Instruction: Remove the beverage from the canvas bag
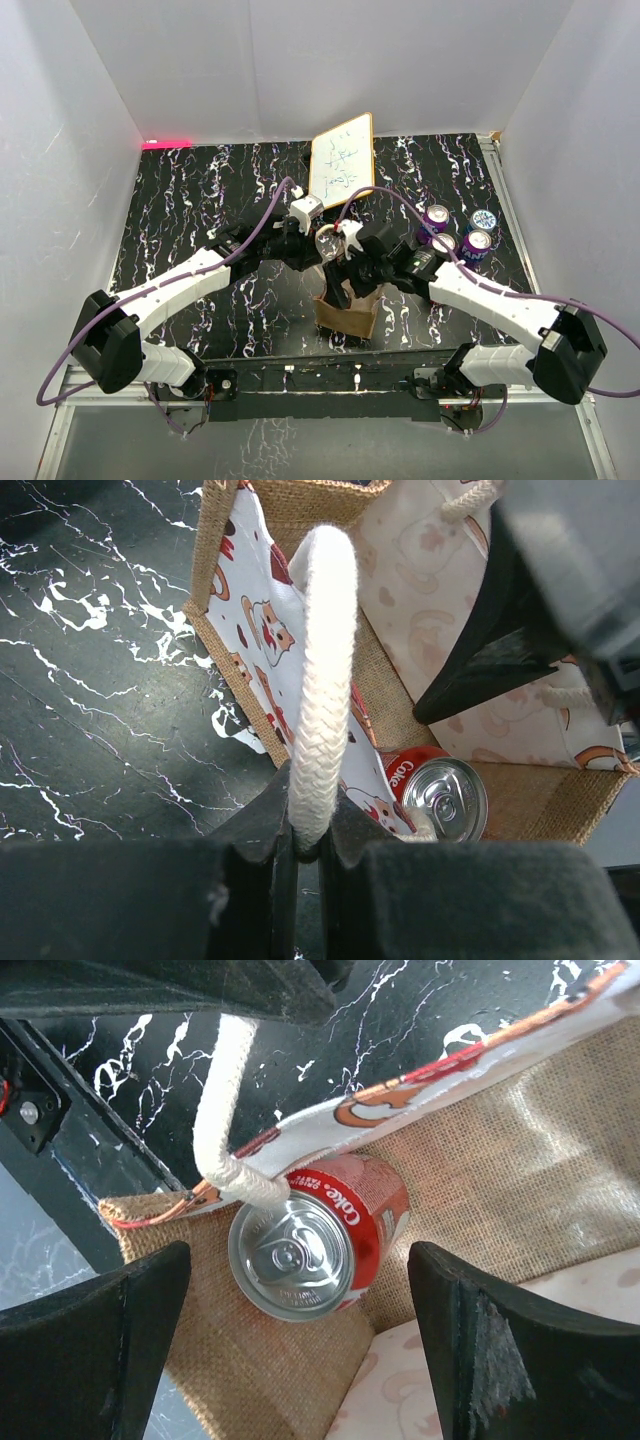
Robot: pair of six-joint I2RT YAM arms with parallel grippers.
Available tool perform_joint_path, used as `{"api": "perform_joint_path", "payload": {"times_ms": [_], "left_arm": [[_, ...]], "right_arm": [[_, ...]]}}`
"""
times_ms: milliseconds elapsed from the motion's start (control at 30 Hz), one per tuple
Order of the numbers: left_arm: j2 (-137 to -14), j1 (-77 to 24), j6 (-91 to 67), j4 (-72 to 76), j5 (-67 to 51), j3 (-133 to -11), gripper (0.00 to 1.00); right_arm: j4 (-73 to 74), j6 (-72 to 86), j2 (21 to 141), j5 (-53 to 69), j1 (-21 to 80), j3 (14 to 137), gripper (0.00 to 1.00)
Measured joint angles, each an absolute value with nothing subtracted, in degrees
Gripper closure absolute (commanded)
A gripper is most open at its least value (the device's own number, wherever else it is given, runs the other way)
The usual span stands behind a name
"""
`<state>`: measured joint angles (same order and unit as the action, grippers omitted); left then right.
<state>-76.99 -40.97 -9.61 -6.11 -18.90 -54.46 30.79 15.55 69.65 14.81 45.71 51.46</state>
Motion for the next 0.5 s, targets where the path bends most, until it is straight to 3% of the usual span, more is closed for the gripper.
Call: {"api": "perform_joint_path", "payload": {"times_ms": [500], "left_arm": [[-76.99,-40.99,-9.61,-6.33,-18.94,-54.46,1.00]], "right_arm": [[30.20,15.27,76.99,7.40,51.00,51.68,0.07]]}}
